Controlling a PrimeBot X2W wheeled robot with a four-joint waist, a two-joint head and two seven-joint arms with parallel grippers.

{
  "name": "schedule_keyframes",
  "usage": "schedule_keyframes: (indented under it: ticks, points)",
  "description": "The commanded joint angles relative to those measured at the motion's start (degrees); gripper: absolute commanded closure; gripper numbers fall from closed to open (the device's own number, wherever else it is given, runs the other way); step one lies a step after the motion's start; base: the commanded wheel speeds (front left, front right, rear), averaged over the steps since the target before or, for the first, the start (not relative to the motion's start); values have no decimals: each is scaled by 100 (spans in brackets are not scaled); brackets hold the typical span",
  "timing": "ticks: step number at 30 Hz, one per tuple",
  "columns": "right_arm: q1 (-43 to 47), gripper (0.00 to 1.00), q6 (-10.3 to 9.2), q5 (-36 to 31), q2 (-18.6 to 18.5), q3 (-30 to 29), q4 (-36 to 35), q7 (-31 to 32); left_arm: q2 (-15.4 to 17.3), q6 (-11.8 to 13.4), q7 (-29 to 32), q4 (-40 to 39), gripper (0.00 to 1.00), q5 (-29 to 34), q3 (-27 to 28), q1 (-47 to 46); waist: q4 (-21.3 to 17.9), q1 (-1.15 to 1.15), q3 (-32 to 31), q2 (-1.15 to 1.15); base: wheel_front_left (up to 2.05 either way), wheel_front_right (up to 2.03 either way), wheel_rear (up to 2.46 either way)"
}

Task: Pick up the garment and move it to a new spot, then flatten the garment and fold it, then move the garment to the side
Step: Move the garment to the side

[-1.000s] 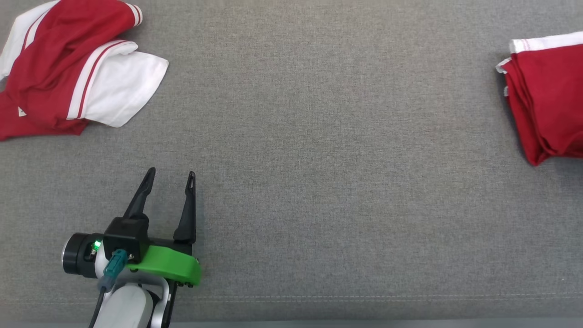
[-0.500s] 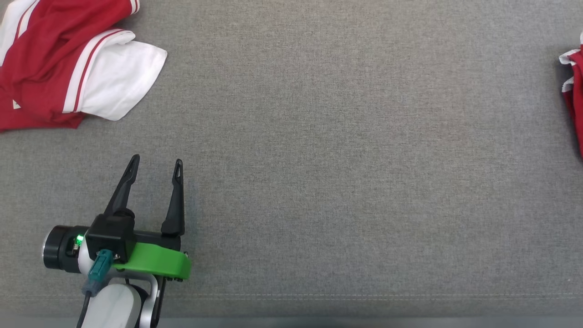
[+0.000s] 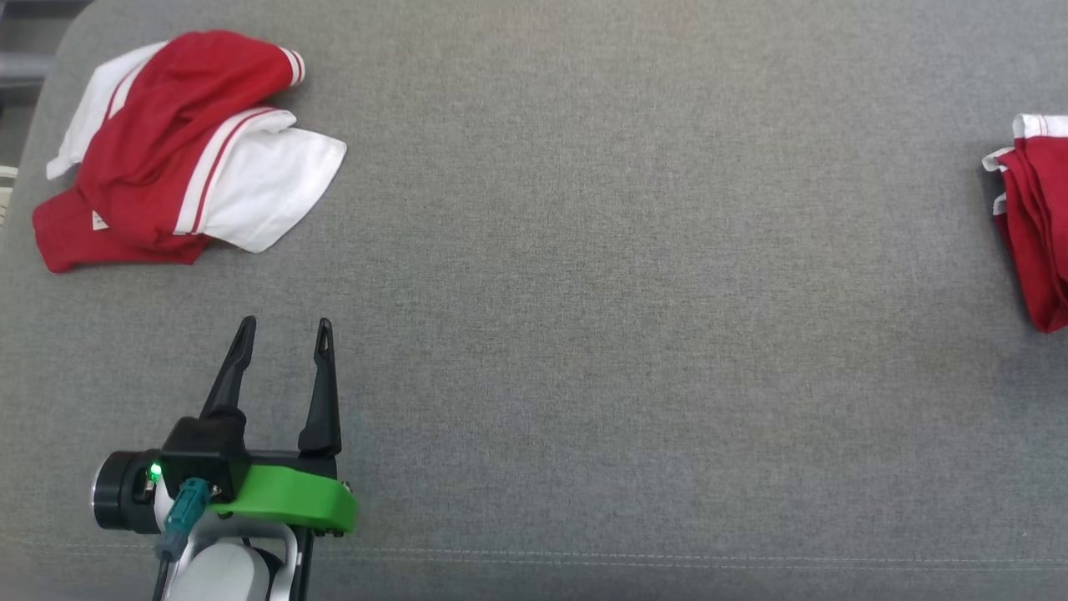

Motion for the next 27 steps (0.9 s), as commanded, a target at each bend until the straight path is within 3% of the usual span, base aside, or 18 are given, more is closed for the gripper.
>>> schedule_keyframes:
  ticks: [1, 9, 10, 12, 20, 27]
  points:
    - [228, 0, -10, 115, 60, -33, -162, -150, -69, 41, -47, 38, 0, -100, 73, 114, 87, 0, -405, 0, 0, 0, 0]
    - [1145, 0, -10, 222, 733, -147, -1228, -602, -167, 162, 101, 376, 0, -360, 184, 279, 150, 0, -1200, 0, 0, 0, 0]
    - [1588, 0, -10, 248, 1024, -87, -1755, -670, -150, 164, 252, 488, 0, -408, 155, 276, 191, 0, -1472, 0, 0, 0, 0]
    - [1883, 0, -10, 302, 1174, -66, -2112, -691, -119, 182, 313, 541, 0, -400, 128, 303, 195, 0, -1633, 0, 0, 0, 0]
    - [2629, 0, -10, 403, 1588, 138, -3159, -610, -48, 209, 307, 587, 0, -492, 187, 460, 136, 0, -1877, 0, 0, 0, 0]
    - [3121, 0, -9, 264, 2155, 239, -3547, -586, 9, 70, 122, 616, 0, -592, 210, 665, 68, 0, -2009, 0, 0, 0, 0]
